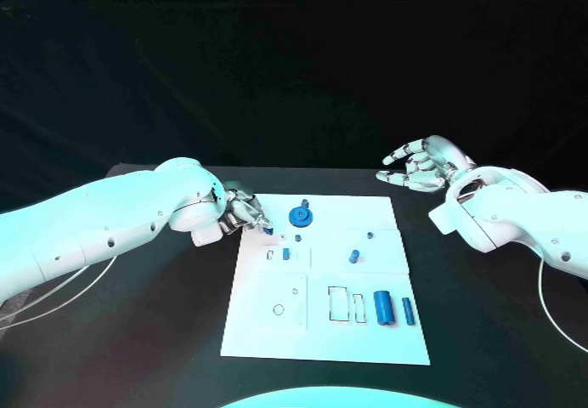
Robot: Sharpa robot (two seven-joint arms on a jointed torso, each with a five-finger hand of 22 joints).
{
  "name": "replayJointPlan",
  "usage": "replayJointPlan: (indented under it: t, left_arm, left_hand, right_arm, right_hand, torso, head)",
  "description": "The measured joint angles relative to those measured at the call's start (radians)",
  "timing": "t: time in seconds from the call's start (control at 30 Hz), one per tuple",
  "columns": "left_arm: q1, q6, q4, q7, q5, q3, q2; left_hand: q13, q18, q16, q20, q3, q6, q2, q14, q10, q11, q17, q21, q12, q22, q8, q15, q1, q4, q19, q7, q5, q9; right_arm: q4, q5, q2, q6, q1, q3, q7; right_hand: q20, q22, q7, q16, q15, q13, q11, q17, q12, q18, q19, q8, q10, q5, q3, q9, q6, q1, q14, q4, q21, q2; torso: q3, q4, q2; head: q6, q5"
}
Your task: Assemble the parts on the task board
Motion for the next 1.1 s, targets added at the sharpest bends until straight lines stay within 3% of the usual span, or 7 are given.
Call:
replayJointPlan:
  t: [0.13, 0.37, 0.73, 1.1]
  left_arm:
    - [-0.015, -0.032, 0.055, -0.001, -0.007, -0.002, -0.025]
    - [-0.033, -0.074, 0.106, -0.011, -0.061, -0.009, -0.042]
    - [-0.046, -0.084, 0.119, -0.026, -0.169, -0.028, -0.039]
    - [-0.048, -0.079, 0.135, -0.031, -0.219, -0.032, -0.038]
  left_hand:
    - [0.011, 0.000, 0.004, -0.003, 0.000, 0.002, -0.002, 0.003, 0.010, -0.004, 0.000, 0.005, 0.007, 0.000, 0.000, -0.004, -0.012, 0.000, 0.010, -0.001, 0.017, 0.000]
    - [0.020, 0.000, 0.004, -0.002, 0.000, 0.007, -0.004, 0.000, 0.016, -0.005, 0.000, 0.012, 0.012, 0.000, 0.000, -0.007, -0.014, 0.000, 0.016, 0.000, 0.031, 0.000]
    - [0.026, 0.000, 0.008, -0.005, 0.001, 0.011, -0.011, 0.000, 0.022, -0.009, 0.000, 0.012, 0.018, 0.000, 0.004, -0.007, -0.029, -0.001, 0.020, -0.004, 0.042, 0.000]
    - [0.033, 0.000, 0.008, -0.005, 0.001, 0.015, -0.013, 0.000, 0.026, -0.006, 0.000, 0.012, 0.022, 0.000, 0.005, -0.007, -0.032, -0.005, 0.020, -0.007, 0.049, 0.001]
  right_arm:
    - [0.000, 0.000, -0.001, 0.000, 0.000, 0.000, 0.000]
    - [-0.001, 0.001, -0.002, 0.000, -0.002, -0.001, 0.000]
    - [-0.001, 0.001, -0.003, 0.000, -0.002, -0.002, 0.000]
    - [0.000, 0.002, -0.004, 0.000, -0.003, -0.002, 0.000]
  right_hand:
    - [0.000, 0.000, 0.000, 0.000, 0.000, 0.000, 0.000, 0.000, 0.000, 0.000, 0.000, 0.000, 0.000, 0.000, 0.000, 0.000, 0.000, 0.000, 0.000, 0.000, 0.000, 0.000]
    - [0.000, 0.000, 0.000, 0.000, 0.000, 0.000, 0.000, 0.000, 0.000, 0.000, 0.000, 0.000, 0.000, 0.000, 0.000, 0.000, 0.000, 0.000, 0.000, 0.000, 0.000, 0.000]
    - [0.000, 0.000, 0.000, 0.000, 0.000, 0.000, 0.000, 0.000, 0.000, 0.000, 0.000, 0.000, 0.000, 0.000, 0.000, -0.001, 0.000, 0.000, 0.000, 0.000, 0.000, 0.000]
    - [0.000, 0.000, 0.000, 0.000, 0.000, 0.000, 0.000, 0.000, 0.000, 0.000, 0.000, 0.000, 0.000, 0.006, 0.000, -0.001, 0.000, 0.000, 0.000, 0.000, 0.000, 0.000]
  torso:
    - [0.0001, 0.0000, 0.000]
    - [0.0005, 0.0000, 0.000]
    - [0.0005, -0.0022, 0.002]
    - [0.0003, -0.0018, 0.002]
  head:
    - [-0.001, 0.002]
    - [-0.005, 0.007]
    - [-0.007, 0.011]
    - [-0.011, 0.011]
